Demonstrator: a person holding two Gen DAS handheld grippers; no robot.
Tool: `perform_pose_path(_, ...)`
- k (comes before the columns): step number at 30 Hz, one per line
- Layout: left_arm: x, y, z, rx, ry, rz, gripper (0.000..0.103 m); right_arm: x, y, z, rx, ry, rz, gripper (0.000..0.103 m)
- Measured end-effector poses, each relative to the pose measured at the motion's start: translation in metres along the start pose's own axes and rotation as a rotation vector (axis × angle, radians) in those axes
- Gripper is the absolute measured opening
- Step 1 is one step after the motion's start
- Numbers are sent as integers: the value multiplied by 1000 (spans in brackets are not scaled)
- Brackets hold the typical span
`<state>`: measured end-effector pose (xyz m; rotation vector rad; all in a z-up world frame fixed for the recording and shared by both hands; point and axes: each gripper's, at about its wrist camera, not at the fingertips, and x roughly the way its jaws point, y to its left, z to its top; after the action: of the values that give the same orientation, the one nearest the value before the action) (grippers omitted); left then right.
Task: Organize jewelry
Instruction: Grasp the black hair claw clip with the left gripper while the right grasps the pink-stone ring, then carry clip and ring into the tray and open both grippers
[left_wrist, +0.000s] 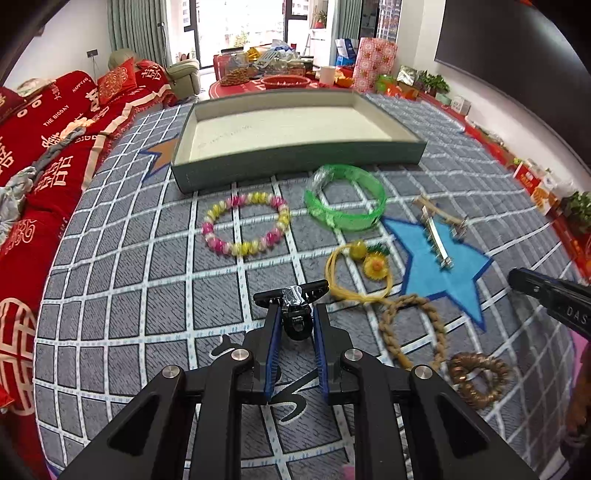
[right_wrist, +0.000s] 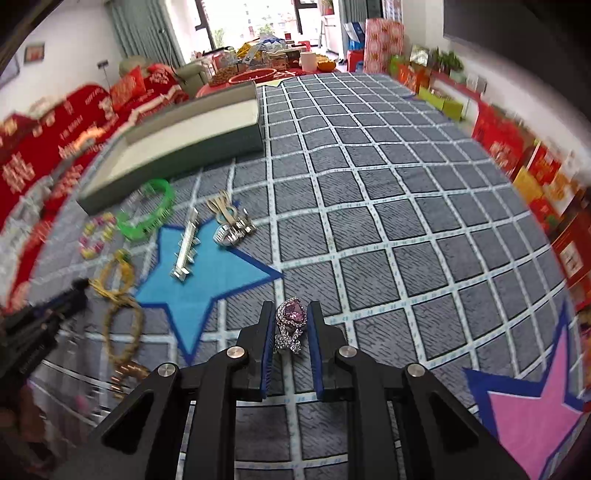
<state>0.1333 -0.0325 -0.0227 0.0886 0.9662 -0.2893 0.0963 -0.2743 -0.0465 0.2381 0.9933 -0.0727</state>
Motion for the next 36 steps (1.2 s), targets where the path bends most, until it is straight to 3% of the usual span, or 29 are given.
perform_pose_path(10,-37,18,55,-23,-69,-60,31,-13,21,66,39,-25,182,19)
perform_pose_path(16,-36,31,116,-27,-129,-19,31,-5,56,130,-7,-45,241,19)
perform_pose_path(27,56,63,208,-58,-108,70,31,75,101,232,-41,-9,245,19)
perform_pose_path(36,137,72,217,-51,-15,120,31,156,105,254,-26,62,168,19)
